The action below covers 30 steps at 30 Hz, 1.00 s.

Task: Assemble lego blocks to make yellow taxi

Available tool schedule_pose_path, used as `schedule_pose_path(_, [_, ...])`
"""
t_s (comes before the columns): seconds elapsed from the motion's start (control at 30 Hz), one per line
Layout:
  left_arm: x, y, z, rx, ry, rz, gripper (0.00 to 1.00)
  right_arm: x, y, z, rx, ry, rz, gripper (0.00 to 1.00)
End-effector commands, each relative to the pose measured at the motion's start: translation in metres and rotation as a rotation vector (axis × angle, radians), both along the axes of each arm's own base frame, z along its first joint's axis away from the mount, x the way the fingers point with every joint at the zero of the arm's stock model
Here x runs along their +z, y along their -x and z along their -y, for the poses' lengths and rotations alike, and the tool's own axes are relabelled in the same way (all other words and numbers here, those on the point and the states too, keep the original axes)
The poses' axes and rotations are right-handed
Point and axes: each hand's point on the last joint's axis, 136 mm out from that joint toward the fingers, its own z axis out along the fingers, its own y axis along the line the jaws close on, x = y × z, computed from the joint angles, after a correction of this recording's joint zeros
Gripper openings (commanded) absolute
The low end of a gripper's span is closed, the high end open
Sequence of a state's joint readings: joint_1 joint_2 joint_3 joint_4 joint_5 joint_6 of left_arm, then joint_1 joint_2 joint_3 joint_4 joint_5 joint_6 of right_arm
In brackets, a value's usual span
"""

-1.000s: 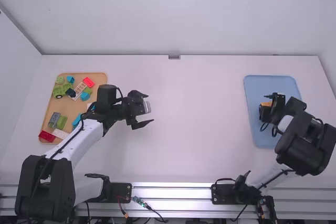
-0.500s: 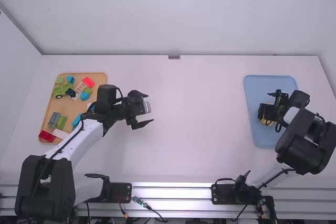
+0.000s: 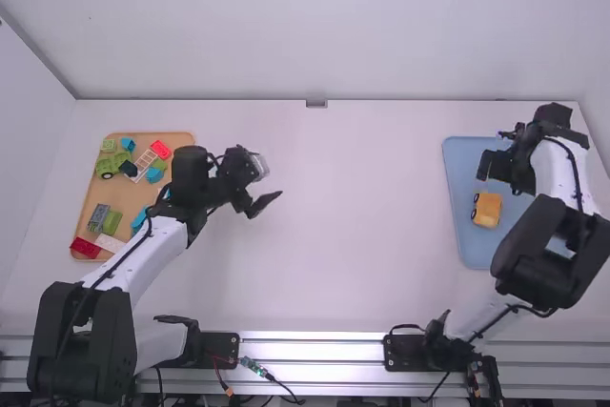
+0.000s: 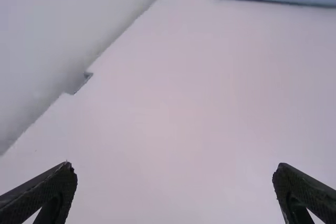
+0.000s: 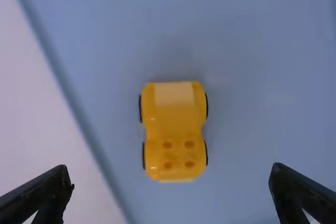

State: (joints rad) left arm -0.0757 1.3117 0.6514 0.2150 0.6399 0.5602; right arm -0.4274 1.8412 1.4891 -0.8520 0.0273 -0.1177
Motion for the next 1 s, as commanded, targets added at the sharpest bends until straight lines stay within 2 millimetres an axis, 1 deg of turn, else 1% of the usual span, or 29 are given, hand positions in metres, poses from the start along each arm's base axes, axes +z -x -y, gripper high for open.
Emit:
schedule_pose_path(0.0, [0.000, -0.018, -0.028, 0.316, 0.136, -0.162, 0.99, 0.015, -0.017, -0.014, 0.008, 0.019, 0.023, 0.99])
schedule_pose_path(0.03, [0.000, -0.021, -0.032, 0.361, 0.145, -0.178, 0.99, 0.018, -0.021, -0.020, 0.026, 0.023, 0.028, 0.99])
schedule_pose_path(0.07, [-0.001, -0.022, -0.039, 0.420, 0.147, -0.205, 0.99, 0.023, -0.028, -0.033, 0.060, 0.026, 0.040, 0.99])
schedule_pose_path(0.1, [-0.002, -0.022, -0.042, 0.442, 0.146, -0.221, 0.99, 0.024, -0.032, -0.040, 0.080, 0.027, 0.045, 0.99])
schedule_pose_path(0.13, [-0.001, -0.020, -0.049, 0.486, 0.122, -0.250, 0.99, 0.028, -0.040, -0.059, 0.128, 0.031, 0.053, 0.99])
schedule_pose_path(0.17, [-0.001, -0.020, -0.050, 0.491, 0.119, -0.253, 0.99, 0.029, -0.041, -0.061, 0.133, 0.033, 0.053, 0.99])
schedule_pose_path(0.2, [0.002, -0.016, -0.057, 0.526, 0.092, -0.284, 0.99, 0.032, -0.046, -0.076, 0.172, 0.053, 0.055, 0.99])
schedule_pose_path(0.23, [0.004, -0.015, -0.058, 0.540, 0.087, -0.296, 0.99, 0.033, -0.048, -0.080, 0.181, 0.061, 0.056, 0.99])
schedule_pose_path(0.33, [0.014, -0.010, -0.075, 0.694, 0.125, -0.392, 0.99, 0.040, -0.055, -0.099, 0.191, 0.118, 0.064, 0.99])
schedule_pose_path(0.37, [0.020, -0.008, -0.080, 0.735, 0.132, -0.421, 0.99, 0.042, -0.059, -0.113, 0.224, 0.129, 0.070, 0.99])
schedule_pose_path(0.4, [0.024, -0.006, -0.081, 0.742, 0.130, -0.431, 0.99, 0.043, -0.061, -0.127, 0.256, 0.128, 0.076, 0.99])
schedule_pose_path(0.43, [0.030, -0.006, -0.080, 0.739, 0.128, -0.438, 0.99, 0.045, -0.065, -0.145, 0.296, 0.118, 0.093, 0.99])
schedule_pose_path(0.47, [0.030, -0.006, -0.080, 0.739, 0.128, -0.438, 0.99, 0.045, -0.065, -0.145, 0.296, 0.118, 0.093, 0.99])
schedule_pose_path(0.5, [0.034, -0.005, -0.079, 0.738, 0.127, -0.440, 0.99, 0.046, -0.069, -0.156, 0.318, 0.112, 0.111, 0.99])
schedule_pose_path(0.57, [0.040, -0.005, -0.080, 0.742, 0.126, -0.441, 0.99, 0.050, -0.079, -0.183, 0.376, 0.111, 0.156, 0.99])
schedule_pose_path(0.63, [0.043, -0.007, -0.080, 0.739, 0.129, -0.434, 0.99, 0.052, -0.081, -0.198, 0.408, 0.112, 0.174, 0.99])
schedule_pose_path(0.67, [0.046, -0.009, -0.080, 0.739, 0.134, -0.422, 0.99, 0.056, -0.083, -0.215, 0.443, 0.110, 0.196, 0.99])
schedule_pose_path(0.7, [0.048, -0.011, -0.080, 0.735, 0.133, -0.408, 0.99, 0.058, -0.084, -0.225, 0.464, 0.107, 0.212, 0.99])
schedule_pose_path(0.73, [0.049, -0.011, -0.083, 0.737, 0.129, -0.393, 0.99, 0.061, -0.085, -0.228, 0.465, 0.099, 0.225, 0.98])
schedule_pose_path(0.83, [0.052, -0.010, -0.102, 0.785, 0.110, -0.334, 0.95, 0.066, -0.084, -0.218, 0.425, 0.066, 0.263, 0.95])
schedule_pose_path(0.87, [0.053, -0.010, -0.106, 0.795, 0.111, -0.327, 0.94, 0.067, -0.084, -0.216, 0.421, 0.062, 0.269, 0.94])
schedule_pose_path(0.9, [0.054, -0.009, -0.114, 0.824, 0.113, -0.307, 0.93, 0.070, -0.084, -0.212, 0.412, 0.052, 0.285, 0.93])
schedule_pose_path(0.97, [0.056, -0.007, -0.122, 0.854, 0.114, -0.273, 0.90, 0.074, -0.083, -0.205, 0.396, 0.035, 0.311, 0.90])
